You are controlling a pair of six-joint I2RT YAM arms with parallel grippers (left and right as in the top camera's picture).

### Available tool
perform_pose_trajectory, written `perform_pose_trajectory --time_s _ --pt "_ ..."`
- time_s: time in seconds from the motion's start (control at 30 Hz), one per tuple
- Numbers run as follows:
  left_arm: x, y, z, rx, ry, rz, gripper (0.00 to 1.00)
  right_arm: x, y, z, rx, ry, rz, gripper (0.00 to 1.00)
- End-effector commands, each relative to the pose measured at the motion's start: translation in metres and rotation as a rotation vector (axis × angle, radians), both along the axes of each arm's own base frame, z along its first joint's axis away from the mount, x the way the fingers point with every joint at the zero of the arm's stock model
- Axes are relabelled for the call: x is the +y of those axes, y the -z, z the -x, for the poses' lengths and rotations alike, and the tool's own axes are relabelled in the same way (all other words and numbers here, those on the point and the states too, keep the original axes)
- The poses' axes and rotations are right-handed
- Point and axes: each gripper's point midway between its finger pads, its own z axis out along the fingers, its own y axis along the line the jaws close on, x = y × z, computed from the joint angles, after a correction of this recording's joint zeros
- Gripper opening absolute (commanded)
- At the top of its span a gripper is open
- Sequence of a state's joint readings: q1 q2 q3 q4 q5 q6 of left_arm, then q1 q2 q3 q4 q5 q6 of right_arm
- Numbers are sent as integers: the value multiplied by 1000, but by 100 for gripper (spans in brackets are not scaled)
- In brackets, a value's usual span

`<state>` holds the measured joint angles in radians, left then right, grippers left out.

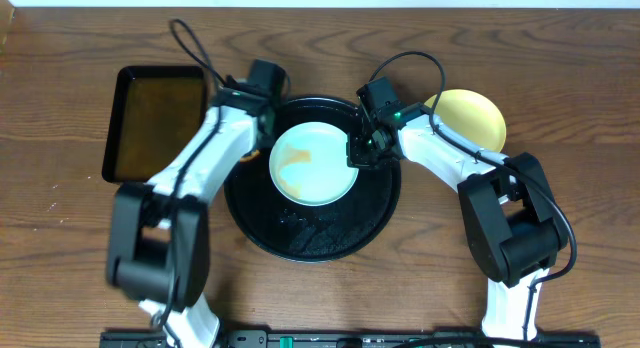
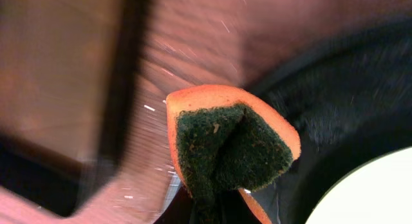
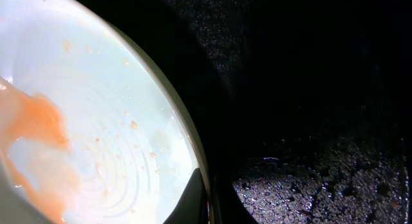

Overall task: Clean dirty plates on tray and stack at the side
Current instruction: 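Move the sponge with the left gripper back over the black rectangular tray, then lift the light-blue plate with the right gripper and tilt it up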

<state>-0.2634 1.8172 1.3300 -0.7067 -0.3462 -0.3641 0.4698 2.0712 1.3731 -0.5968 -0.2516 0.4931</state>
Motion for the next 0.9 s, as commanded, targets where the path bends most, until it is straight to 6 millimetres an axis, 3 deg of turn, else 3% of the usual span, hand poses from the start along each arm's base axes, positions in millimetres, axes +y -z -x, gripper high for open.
perform_pose_trajectory --time_s 0.0,0.13,0.37,0.5,0.87 --pt "15 -64 -12 -174 -37 -10 8 -27 23 -3 -13 -1 130 1" --pt "41 -83 -14 -232 -100 50 8 -20 5 -15 -58 -50 121 1" --pt "99 -63 -8 -197 -239 228 7 -35 -35 -33 -121 -99 295 1" --pt "130 -59 -1 -195 -317 268 7 -29 -62 -40 -185 -174 375 1" --pt "167 -57 5 -217 -398 312 7 -16 -141 -46 -429 -222 742 1"
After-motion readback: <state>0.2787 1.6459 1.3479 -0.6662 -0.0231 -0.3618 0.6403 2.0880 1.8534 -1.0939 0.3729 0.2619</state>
